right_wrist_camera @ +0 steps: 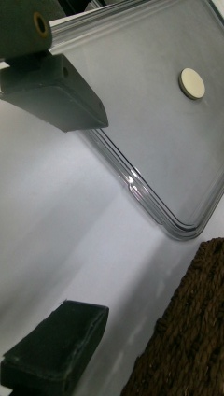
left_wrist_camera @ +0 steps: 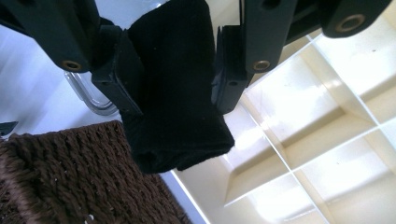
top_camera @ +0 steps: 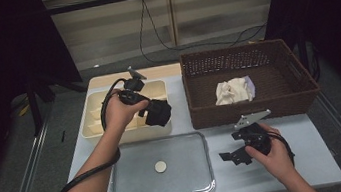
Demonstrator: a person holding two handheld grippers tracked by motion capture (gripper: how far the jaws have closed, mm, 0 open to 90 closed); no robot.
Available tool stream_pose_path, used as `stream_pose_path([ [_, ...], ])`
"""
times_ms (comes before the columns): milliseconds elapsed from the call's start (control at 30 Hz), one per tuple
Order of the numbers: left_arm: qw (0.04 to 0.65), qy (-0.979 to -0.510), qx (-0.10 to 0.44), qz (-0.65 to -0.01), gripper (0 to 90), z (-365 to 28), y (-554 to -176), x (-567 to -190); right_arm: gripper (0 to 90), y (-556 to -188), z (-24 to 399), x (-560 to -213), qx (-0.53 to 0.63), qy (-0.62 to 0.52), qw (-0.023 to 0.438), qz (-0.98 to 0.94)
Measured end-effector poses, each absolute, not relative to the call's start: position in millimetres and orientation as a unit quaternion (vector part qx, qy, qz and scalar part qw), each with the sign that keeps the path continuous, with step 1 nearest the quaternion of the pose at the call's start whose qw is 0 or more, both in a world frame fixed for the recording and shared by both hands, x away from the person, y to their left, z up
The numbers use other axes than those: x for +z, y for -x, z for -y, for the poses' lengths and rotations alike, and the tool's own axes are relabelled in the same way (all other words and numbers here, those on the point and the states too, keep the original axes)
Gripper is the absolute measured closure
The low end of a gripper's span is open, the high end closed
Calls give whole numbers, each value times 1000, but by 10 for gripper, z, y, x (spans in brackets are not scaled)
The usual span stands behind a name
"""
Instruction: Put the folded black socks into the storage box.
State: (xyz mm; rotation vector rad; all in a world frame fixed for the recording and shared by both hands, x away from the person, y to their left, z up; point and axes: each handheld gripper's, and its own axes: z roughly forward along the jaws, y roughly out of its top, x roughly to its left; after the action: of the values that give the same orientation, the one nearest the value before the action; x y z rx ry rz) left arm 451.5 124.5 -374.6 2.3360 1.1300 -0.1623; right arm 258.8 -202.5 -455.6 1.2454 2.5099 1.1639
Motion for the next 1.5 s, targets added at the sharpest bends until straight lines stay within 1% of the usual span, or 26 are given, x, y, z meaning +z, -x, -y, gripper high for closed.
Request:
stream_pose_path([
  [133,260,-871,-57,-414,546,-1259,-4531,-3672,85,-2590,2021,-4555,383,-407,55,-828],
  [500,266,-869,-52,-414,561,-1288,-4531,-3555,85,-2592,2010,-4562,383,-406,53,-828],
  [567,265,-870,-53,-413,568,-1289,-4529,-3553,85,-2592,2010,-4563,382,-407,53,-828],
  [667,262,-871,-54,-412,610,-1285,-4523,-3562,85,-2591,2008,-4562,382,-406,53,-829],
  [800,260,-875,-54,-406,621,-1291,-4524,-3534,85,-2591,2005,-4562,382,-405,53,-829],
  [933,257,-877,-49,-404,658,-1284,-4521,-3485,85,-2592,2001,-4563,382,-405,53,-829],
  [1100,239,-883,-38,-402,786,-1292,-4530,-3473,85,-2590,1996,-4564,381,-404,53,-830],
  [1167,233,-884,-44,-404,851,-1303,-4531,-3484,85,-2589,1996,-4561,380,-404,54,-830],
  [1233,233,-884,-46,-402,889,-1301,-4534,-3507,85,-2589,1997,-4560,380,-405,54,-830],
  [1267,230,-885,-47,-403,900,-1298,-4535,-3516,85,-2590,1998,-4560,380,-404,54,-830],
  [1500,227,-884,-48,-405,900,-1263,-4556,-3575,85,-2590,1998,-4561,380,-404,54,-830],
])
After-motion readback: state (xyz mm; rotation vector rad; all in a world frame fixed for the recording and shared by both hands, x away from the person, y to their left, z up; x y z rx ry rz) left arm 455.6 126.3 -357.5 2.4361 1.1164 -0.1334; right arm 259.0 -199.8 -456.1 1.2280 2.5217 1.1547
